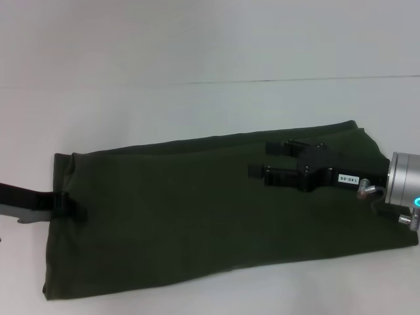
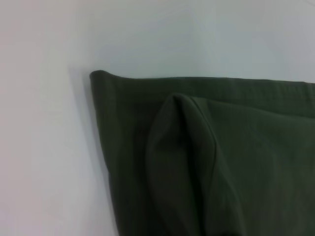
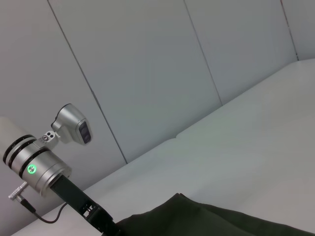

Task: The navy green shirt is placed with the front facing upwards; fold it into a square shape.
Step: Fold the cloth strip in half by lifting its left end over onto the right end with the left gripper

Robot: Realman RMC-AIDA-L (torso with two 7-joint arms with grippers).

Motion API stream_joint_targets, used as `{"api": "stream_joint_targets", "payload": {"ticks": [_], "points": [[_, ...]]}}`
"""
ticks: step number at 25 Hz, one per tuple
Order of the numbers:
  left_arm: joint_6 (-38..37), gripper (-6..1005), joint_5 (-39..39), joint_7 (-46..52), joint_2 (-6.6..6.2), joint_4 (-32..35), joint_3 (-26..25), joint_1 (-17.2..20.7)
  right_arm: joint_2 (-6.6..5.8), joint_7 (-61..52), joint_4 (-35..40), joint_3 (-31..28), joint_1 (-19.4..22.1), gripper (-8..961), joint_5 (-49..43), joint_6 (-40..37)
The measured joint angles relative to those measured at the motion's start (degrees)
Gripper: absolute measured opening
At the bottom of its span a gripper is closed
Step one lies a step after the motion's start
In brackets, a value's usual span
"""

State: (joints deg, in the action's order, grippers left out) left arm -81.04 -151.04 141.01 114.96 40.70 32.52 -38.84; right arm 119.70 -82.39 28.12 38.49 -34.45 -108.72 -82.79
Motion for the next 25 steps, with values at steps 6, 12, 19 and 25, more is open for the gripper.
{"api": "stream_joint_targets", "payload": {"ticks": [6, 12, 19, 25], "points": [[0.1, 109, 0.0, 0.0, 0.10, 0.2, 0.0, 0.0, 0.00, 0.0, 0.0, 0.0, 0.0, 889, 0.0, 0.0], [-0.4, 103, 0.9, -0.1, 0.09, 0.5, -0.2, 0.0, 0.00, 0.0, 0.0, 0.0, 0.0, 890, 0.0, 0.0], [-2.5, 97, 3.1, -0.2, 0.12, 2.0, -0.1, -0.1, 0.00, 0.1, 0.0, 0.0, 0.0, 890, 0.1, 0.3], [-1.8, 93, 2.7, 0.5, 0.05, 2.0, -0.1, 0.0, 0.00, 0.1, 0.0, 0.0, -0.1, 890, 0.0, 0.4]]}}
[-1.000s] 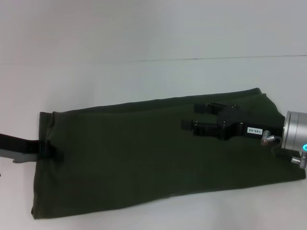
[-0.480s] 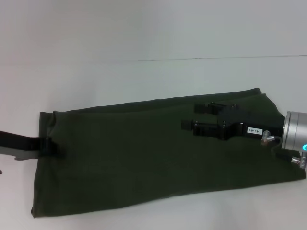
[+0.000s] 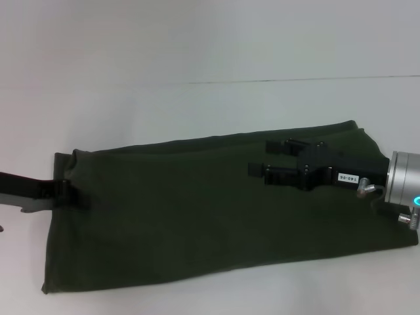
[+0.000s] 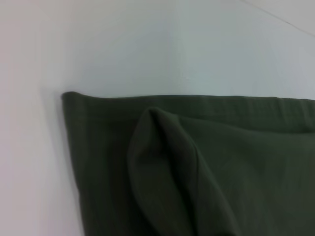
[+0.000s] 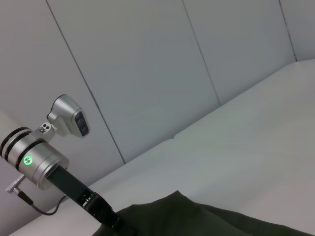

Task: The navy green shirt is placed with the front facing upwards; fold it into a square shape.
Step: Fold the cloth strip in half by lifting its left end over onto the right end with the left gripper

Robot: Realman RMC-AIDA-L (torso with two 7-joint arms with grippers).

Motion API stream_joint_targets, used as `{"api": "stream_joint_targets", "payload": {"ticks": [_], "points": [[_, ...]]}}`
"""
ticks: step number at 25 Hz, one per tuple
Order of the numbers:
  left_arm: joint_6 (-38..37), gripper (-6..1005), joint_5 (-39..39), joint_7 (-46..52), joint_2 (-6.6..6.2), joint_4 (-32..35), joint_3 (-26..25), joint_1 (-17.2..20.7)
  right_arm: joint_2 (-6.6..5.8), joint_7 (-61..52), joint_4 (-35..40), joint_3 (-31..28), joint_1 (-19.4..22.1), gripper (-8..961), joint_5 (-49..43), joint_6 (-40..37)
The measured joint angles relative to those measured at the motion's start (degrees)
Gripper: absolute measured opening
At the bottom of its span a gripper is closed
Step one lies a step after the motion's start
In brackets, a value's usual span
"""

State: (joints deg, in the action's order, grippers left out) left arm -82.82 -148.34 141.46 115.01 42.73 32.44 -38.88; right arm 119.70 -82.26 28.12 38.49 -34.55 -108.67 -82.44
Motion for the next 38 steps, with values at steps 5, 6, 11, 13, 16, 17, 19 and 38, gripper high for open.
{"api": "stream_joint_targets", "payload": {"ticks": [5, 6, 11, 13, 16, 17, 19, 38], "points": [[0.7, 96, -0.7, 0.8, -0.05, 0.2, -0.2, 0.4, 0.00, 0.0, 0.0, 0.0, -0.1, 889, 0.0, 0.0], [0.7, 97, -0.9, 0.9, -0.05, 0.4, -0.2, 0.4, 0.00, 0.0, 0.0, 0.0, -0.1, 889, 0.0, 0.0], [1.2, 102, -2.0, 2.2, 0.07, 2.3, -0.1, 1.0, 0.00, 0.0, 0.0, 0.0, -0.2, 889, -0.1, 0.1], [1.5, 133, -2.9, 2.8, 0.07, 2.8, -0.1, 1.2, 0.00, 0.0, 0.0, 0.0, -0.2, 889, -0.1, 0.0], [2.0, 235, -4.1, 3.1, 0.10, 3.1, 0.0, 1.4, 0.00, 0.0, 0.0, 0.1, -0.1, 889, -0.1, 0.0], [2.1, 277, -4.4, 3.2, 0.13, 3.2, 0.0, 1.4, 0.00, 0.0, 0.0, 0.1, -0.1, 889, -0.1, 0.1], [2.8, 362, -4.6, 3.3, 0.23, 3.6, 0.1, 1.6, 0.00, 0.0, 0.0, 0.1, -0.1, 889, -0.1, 0.1], [-11.0, 708, 2.3, -1.9, -1.83, 9.8, -5.1, 1.5, -0.09, 0.2, 0.0, 0.1, -0.3, 888, 0.0, 0.3]]}}
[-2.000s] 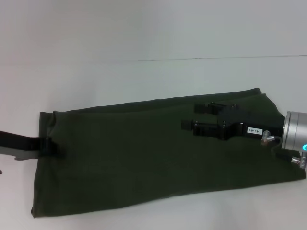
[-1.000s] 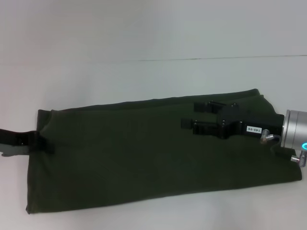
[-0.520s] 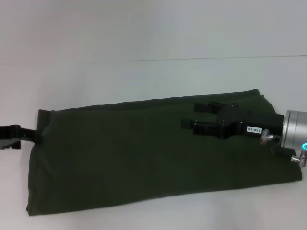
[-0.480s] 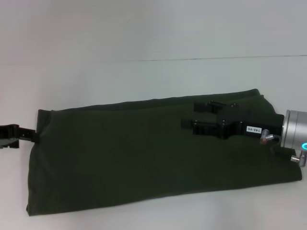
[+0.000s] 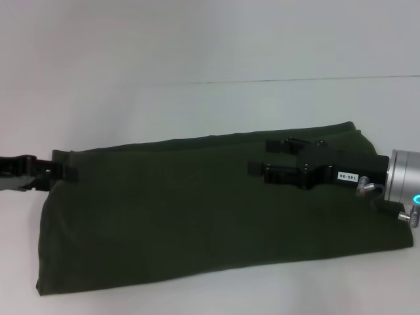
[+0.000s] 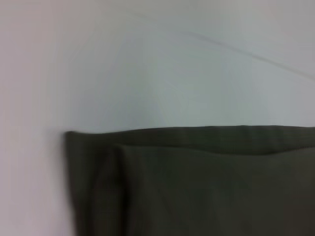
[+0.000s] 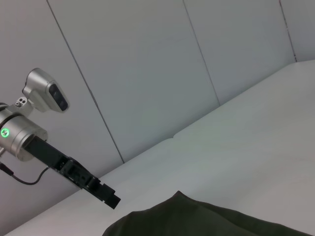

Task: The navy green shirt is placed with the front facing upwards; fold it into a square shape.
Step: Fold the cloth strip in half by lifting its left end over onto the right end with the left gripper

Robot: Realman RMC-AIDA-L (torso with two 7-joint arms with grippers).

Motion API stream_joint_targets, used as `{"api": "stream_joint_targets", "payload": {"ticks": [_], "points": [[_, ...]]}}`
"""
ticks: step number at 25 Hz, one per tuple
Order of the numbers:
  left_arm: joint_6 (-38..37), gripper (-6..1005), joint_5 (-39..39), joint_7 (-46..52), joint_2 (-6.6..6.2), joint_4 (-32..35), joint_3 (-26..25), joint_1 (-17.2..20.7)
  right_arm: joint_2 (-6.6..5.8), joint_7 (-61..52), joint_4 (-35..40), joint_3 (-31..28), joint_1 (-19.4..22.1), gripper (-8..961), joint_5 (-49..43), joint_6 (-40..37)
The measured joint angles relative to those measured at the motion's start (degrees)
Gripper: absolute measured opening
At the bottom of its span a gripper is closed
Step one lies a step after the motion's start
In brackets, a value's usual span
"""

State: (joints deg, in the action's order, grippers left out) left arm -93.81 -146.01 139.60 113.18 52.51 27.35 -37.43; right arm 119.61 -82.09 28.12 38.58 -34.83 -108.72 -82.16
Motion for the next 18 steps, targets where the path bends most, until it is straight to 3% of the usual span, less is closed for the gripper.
{"api": "stream_joint_targets", "payload": {"ticks": [4, 7, 18], "points": [[-1.0, 792, 1.7, -1.5, -0.68, -4.5, -0.3, -0.9, 0.00, -0.3, 0.0, 0.0, -0.1, 888, 0.0, 0.0], [1.2, 798, 1.1, -2.2, -0.88, -8.1, 0.0, -1.3, 0.00, -0.3, 0.0, 0.0, 0.0, 888, 0.0, 0.0], [8.0, 798, -1.0, -2.3, -0.22, -11.6, 1.2, -0.7, 0.07, -0.4, 0.0, 0.0, 0.1, 888, 0.0, 0.0]]}}
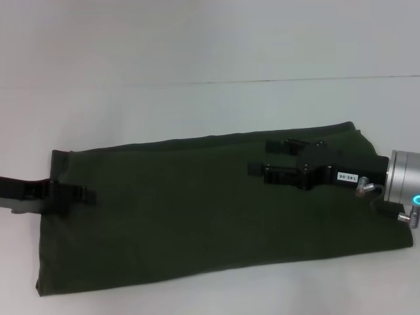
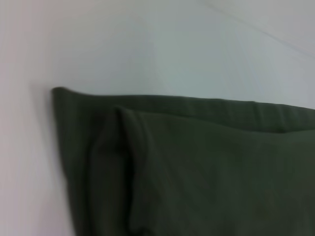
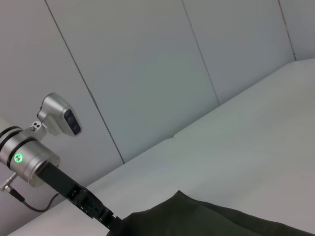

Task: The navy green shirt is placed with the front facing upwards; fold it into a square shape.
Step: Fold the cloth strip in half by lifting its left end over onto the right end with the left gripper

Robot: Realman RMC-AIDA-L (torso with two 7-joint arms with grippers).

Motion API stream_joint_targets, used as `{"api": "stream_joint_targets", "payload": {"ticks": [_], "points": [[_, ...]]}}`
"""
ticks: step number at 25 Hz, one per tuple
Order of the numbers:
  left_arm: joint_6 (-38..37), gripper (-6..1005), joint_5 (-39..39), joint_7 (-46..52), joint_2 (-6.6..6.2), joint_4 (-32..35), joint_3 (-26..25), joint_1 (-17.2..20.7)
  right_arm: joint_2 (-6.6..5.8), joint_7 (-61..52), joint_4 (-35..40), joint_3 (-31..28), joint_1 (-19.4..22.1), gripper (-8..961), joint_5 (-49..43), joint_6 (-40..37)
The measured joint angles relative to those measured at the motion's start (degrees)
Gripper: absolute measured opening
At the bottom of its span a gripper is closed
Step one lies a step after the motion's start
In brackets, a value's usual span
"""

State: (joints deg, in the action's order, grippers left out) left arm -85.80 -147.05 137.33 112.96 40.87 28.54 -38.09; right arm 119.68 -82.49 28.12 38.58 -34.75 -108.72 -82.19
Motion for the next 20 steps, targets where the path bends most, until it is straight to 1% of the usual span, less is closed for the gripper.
{"api": "stream_joint_targets", "payload": {"ticks": [7, 20], "points": [[3.0, 798, -0.1, 0.0, 0.38, -0.2, 0.1, 0.6, 0.03, 0.0, 0.0, 0.1, 0.0, 888, 0.0, 0.0], [5.4, 798, -0.1, 0.4, 0.86, -0.8, 1.5, 0.8, 0.00, 0.0, 0.0, 0.2, -0.1, 887, 0.0, 0.0]]}}
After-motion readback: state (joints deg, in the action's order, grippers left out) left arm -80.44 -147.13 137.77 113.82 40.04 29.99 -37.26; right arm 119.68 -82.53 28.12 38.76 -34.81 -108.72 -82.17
